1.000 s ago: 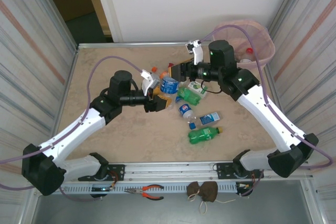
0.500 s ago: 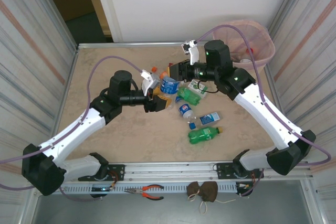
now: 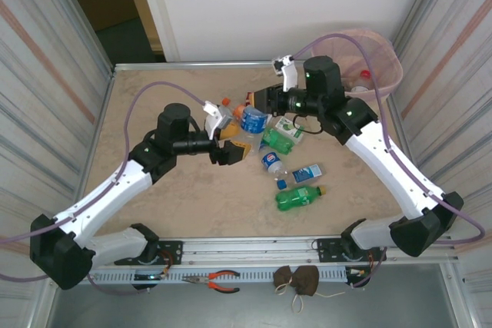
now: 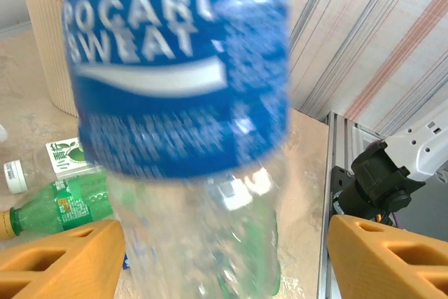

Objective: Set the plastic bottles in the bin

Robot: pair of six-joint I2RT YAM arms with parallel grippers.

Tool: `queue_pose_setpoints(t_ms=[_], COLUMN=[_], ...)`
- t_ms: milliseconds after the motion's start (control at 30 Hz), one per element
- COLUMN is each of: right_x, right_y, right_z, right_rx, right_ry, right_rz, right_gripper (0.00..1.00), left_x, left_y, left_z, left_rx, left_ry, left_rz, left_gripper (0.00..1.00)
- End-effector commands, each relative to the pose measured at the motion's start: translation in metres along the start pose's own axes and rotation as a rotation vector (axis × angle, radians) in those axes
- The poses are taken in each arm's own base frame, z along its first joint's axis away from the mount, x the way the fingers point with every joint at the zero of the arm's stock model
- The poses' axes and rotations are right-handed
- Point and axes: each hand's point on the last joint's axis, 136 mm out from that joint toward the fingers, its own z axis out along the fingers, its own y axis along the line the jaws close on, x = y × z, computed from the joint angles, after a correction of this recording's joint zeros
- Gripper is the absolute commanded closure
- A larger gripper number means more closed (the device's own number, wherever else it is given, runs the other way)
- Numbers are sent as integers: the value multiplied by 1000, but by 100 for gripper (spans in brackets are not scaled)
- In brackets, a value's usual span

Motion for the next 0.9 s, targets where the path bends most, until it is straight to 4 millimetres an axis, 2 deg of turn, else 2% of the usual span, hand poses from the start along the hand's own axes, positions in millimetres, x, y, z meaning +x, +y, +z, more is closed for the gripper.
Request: queue_pose_setpoints(t_ms=[0, 200, 500, 600, 700, 767, 800, 867], right_x=[-33, -70, -134, -149, -157, -157, -166, -170], right_y=[-7, -53, -126, -149, -175, -196, -198, -214], right_z=[-33, -83, -177, -200, -211, -210, -214, -215], right_rx=[71, 251, 592, 693, 783, 837, 862, 911], right_ry=[-97, -198, -385, -417, -412, -380, -388, -363], right_rz=[-59, -83, -160, -192, -226, -248, -283, -310], right_gripper=[72, 71, 72, 72, 72, 72, 72, 72], left_x=[-14, -13, -13, -12, -12, -11, -11, -10], left_y=[-8, -9, -8, -7, -6, -6, -6, -6], left_z=[-9, -11, -13, -12, -11, -10, -10, -9], left_rx=[0, -8, -13, -17, -17, -14, -12, -9], left_ry=[-52, -56, -61, -61, -62, -60, -59, -58], left_rz=[45, 44, 45, 43, 42, 40, 37, 35], left_gripper=[23, 23, 23, 23, 23, 23, 23, 23])
